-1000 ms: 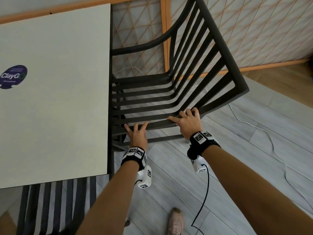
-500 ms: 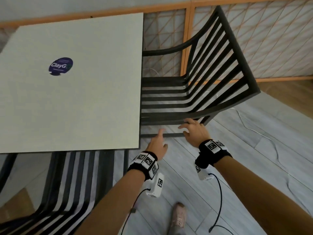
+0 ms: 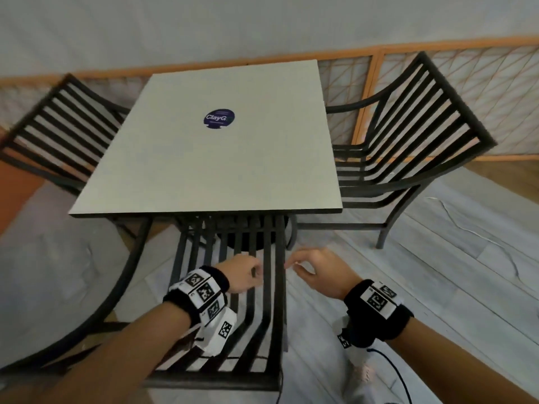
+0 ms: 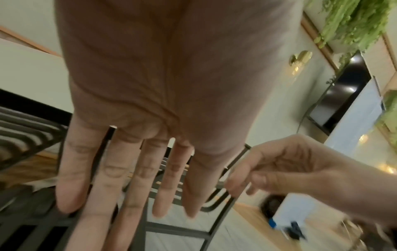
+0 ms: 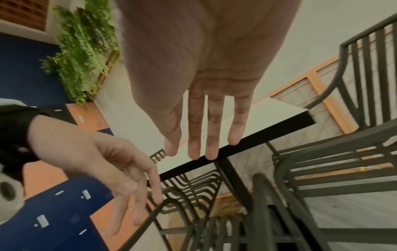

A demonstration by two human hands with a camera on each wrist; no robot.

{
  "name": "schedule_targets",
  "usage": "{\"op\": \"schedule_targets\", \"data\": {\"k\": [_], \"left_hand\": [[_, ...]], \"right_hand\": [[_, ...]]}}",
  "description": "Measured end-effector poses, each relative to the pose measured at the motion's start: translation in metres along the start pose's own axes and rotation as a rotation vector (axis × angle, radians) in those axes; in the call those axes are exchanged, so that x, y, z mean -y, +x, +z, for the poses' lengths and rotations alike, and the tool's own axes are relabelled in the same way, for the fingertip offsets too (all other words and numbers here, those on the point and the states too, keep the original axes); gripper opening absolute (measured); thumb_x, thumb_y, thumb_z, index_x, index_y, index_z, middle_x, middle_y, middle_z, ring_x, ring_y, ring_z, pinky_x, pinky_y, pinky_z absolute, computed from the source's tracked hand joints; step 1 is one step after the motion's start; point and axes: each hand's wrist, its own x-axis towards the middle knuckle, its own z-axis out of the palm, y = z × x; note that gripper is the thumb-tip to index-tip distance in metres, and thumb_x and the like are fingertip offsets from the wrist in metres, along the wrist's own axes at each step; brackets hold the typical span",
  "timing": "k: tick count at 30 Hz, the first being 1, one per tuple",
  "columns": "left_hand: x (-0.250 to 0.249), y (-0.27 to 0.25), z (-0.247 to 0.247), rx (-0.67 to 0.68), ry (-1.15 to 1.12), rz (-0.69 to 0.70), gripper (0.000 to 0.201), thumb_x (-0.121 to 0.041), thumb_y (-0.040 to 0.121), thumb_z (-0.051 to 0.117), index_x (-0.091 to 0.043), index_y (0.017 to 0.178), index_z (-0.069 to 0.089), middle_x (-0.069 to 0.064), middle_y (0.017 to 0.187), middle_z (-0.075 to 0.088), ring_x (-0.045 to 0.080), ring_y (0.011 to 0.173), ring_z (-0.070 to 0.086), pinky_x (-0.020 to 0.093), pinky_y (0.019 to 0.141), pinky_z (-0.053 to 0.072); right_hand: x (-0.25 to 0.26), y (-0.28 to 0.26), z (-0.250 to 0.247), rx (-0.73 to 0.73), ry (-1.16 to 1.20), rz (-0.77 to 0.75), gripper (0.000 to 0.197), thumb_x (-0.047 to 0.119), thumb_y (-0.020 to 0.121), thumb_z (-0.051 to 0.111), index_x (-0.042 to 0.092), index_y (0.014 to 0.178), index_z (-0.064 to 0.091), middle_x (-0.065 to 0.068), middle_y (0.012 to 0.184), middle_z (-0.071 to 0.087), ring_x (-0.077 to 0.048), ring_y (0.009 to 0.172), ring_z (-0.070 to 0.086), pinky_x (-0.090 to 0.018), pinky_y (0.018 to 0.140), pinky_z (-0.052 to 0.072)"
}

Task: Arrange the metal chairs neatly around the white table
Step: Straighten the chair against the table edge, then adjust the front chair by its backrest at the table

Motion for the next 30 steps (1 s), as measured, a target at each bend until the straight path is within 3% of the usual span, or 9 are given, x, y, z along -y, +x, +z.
{"op": "schedule_targets", "data": {"k": [2,5,9,12,14,16,19,24,30], "left_hand": [[0.031,-0.031,0.01,0.044,-0.032,-0.032,0.028,-0.034,0.092,0.054,-0.016,0.113,0.057,-0.002,0.097,0.058,0.015,0.074,0.064,0.029,0.07,0.053],[0.064,-0.079,0.025,0.116,0.053,-0.056,0.034,-0.039,0.091,0.053,-0.017,0.116,0.056,-0.009,0.087,0.056,0.015,0.073,0.064,0.025,0.064,0.048],[0.098,-0.122,0.04,0.05,0.184,-0.029,0.043,-0.041,0.091,0.052,-0.014,0.124,0.057,0.006,0.123,0.061,0.021,0.107,0.059,0.027,0.082,0.042],[0.126,-0.147,0.059,0.082,0.169,-0.047,0.05,-0.052,0.088,0.051,-0.018,0.124,0.057,0.006,0.123,0.062,0.022,0.108,0.059,0.032,0.09,0.045],[0.138,-0.153,0.072,0.126,0.137,-0.054,0.05,-0.055,0.086,0.052,-0.021,0.122,0.058,0.008,0.117,0.064,0.021,0.101,0.059,0.035,0.091,0.046],[0.149,-0.16,0.084,0.116,0.091,-0.052,0.051,-0.055,0.084,0.056,-0.025,0.125,0.053,0.005,0.117,0.063,0.021,0.105,0.059,0.038,0.096,0.046],[0.164,-0.167,0.099,-0.038,0.087,-0.007,0.046,-0.048,0.084,0.058,-0.033,0.127,0.051,-0.001,0.115,0.064,0.02,0.107,0.058,0.045,0.101,0.042],[0.175,-0.163,0.116,-0.269,0.108,-0.005,0.027,-0.044,0.089,0.054,-0.037,0.114,0.059,-0.005,0.096,0.069,0.018,0.096,0.062,0.047,0.101,0.04],[0.18,-0.165,0.125,-0.313,0.104,-0.014,0.021,-0.044,0.088,0.054,-0.034,0.105,0.062,-0.011,0.084,0.061,0.015,0.083,0.051,0.056,0.105,0.031]], "right_hand": [[0.046,-0.01,0.024,0.028,-0.012,-0.037,0.018,0.026,0.092,0.049,0.034,0.1,0.063,0.011,0.1,0.065,-0.006,0.087,0.06,-0.032,0.079,0.052],[0.109,-0.031,0.054,0.127,-0.011,-0.091,0.018,0.028,0.094,0.048,0.032,0.104,0.063,0.011,0.104,0.064,-0.004,0.084,0.058,-0.021,0.078,0.049],[0.162,-0.051,0.092,0.204,-0.058,-0.133,0.02,0.037,0.093,0.047,0.03,0.105,0.062,0.008,0.1,0.064,-0.002,0.08,0.054,-0.025,0.076,0.05],[0.186,-0.059,0.121,0.261,-0.127,-0.11,0.029,0.047,0.089,0.049,0.032,0.113,0.055,0.007,0.103,0.063,-0.009,0.087,0.057,-0.029,0.078,0.049],[0.187,-0.058,0.134,0.269,-0.179,-0.063,0.039,0.051,0.087,0.051,0.032,0.121,0.047,0.005,0.107,0.062,-0.014,0.091,0.059,-0.031,0.079,0.047],[0.185,-0.057,0.144,0.259,-0.251,-0.027,0.042,0.049,0.087,0.052,0.03,0.124,0.044,0.002,0.107,0.062,-0.019,0.092,0.06,-0.035,0.079,0.047],[0.183,-0.057,0.157,0.234,-0.32,0.034,0.037,0.043,0.088,0.052,0.028,0.121,0.046,0.0,0.105,0.064,-0.023,0.091,0.062,-0.037,0.079,0.048],[0.178,-0.059,0.162,0.147,-0.399,0.093,0.023,0.047,0.092,0.046,0.031,0.108,0.051,0.0,0.086,0.067,-0.022,0.078,0.063,-0.032,0.064,0.044],[0.186,-0.063,0.164,0.142,-0.457,0.084,0.023,0.045,0.093,0.047,0.029,0.109,0.051,0.0,0.08,0.065,-0.021,0.072,0.06,-0.03,0.062,0.04]]}}
